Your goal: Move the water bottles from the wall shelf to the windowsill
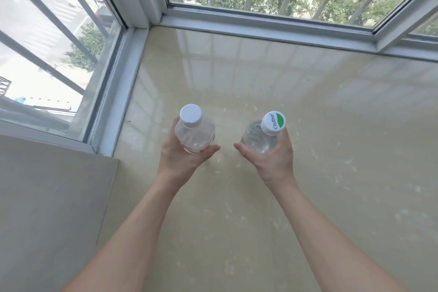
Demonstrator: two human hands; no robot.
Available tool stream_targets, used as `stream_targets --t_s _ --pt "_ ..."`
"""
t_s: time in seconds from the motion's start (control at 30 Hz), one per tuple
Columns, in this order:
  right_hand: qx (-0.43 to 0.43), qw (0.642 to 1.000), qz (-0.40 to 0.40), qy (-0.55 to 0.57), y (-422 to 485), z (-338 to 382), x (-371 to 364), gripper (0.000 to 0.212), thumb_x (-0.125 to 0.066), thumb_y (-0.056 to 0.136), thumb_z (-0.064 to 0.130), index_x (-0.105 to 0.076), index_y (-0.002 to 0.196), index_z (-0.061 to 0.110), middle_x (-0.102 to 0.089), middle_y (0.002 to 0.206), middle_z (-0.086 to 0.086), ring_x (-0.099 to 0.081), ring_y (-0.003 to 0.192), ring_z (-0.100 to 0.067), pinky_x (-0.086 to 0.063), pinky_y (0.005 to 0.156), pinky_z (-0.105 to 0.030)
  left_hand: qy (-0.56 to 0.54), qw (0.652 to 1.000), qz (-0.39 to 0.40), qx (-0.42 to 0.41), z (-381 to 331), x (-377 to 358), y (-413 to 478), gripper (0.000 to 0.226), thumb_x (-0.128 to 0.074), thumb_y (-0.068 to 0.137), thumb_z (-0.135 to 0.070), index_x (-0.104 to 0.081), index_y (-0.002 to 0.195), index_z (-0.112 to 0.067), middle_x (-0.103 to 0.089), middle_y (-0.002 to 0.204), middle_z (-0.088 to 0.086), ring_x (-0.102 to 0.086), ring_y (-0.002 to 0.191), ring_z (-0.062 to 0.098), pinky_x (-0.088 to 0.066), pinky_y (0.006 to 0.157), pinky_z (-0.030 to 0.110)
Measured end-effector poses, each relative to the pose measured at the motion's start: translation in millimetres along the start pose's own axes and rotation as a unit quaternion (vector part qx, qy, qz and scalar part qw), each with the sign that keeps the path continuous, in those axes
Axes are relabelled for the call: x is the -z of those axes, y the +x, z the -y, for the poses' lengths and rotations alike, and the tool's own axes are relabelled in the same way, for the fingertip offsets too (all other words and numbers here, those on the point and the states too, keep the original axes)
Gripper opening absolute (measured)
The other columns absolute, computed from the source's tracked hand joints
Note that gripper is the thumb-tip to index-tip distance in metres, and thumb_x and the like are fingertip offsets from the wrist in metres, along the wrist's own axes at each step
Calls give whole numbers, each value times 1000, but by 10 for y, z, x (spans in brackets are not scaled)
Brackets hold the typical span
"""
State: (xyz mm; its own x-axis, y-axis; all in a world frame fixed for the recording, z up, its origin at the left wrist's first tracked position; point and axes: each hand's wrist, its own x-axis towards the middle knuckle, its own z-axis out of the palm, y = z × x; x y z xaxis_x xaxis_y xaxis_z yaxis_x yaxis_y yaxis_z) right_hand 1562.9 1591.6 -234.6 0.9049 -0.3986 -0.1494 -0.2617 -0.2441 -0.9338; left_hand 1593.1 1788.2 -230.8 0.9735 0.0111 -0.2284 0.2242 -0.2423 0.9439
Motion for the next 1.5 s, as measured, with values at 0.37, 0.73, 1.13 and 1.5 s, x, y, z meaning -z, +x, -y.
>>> stream_targets --t_s 0.37,0.73,1.13,1.5 --pt "-15 998 13 -58 4 -130 9 63 -94 62 27 -59 113 20 -67 97 16 -64 94 -14 -45 74 -9 92 995 28 19 187 62 14 69 -91 64 -24 -59 125 -19 -69 110 -12 -65 105 4 -52 96 30" --pt "-20 956 142 -256 66 230 588 91 -84 67 26 -40 146 27 -52 136 3 -49 127 -16 -40 98 -29 358 928 104 21 -288 503 -62 102 -84 71 -29 -22 152 -27 -40 150 -5 -39 135 18 -38 104 34" --pt "245 847 82 -465 -143 2438 1607 59 -73 79 36 -59 133 18 -64 123 -8 -60 110 -33 -45 100 -44 549 817 -15 -175 -2506 711 -802 69 -64 85 -44 -37 146 -25 -50 143 -3 -46 131 24 -36 109 42" --pt "396 791 4 -467 -698 3661 2289 51 -61 83 47 -62 125 19 -67 118 -7 -61 107 -32 -51 93 -46 546 783 -103 -279 -3752 478 -1663 64 -47 87 -56 -41 144 -27 -53 141 -6 -47 130 21 -37 110 45"
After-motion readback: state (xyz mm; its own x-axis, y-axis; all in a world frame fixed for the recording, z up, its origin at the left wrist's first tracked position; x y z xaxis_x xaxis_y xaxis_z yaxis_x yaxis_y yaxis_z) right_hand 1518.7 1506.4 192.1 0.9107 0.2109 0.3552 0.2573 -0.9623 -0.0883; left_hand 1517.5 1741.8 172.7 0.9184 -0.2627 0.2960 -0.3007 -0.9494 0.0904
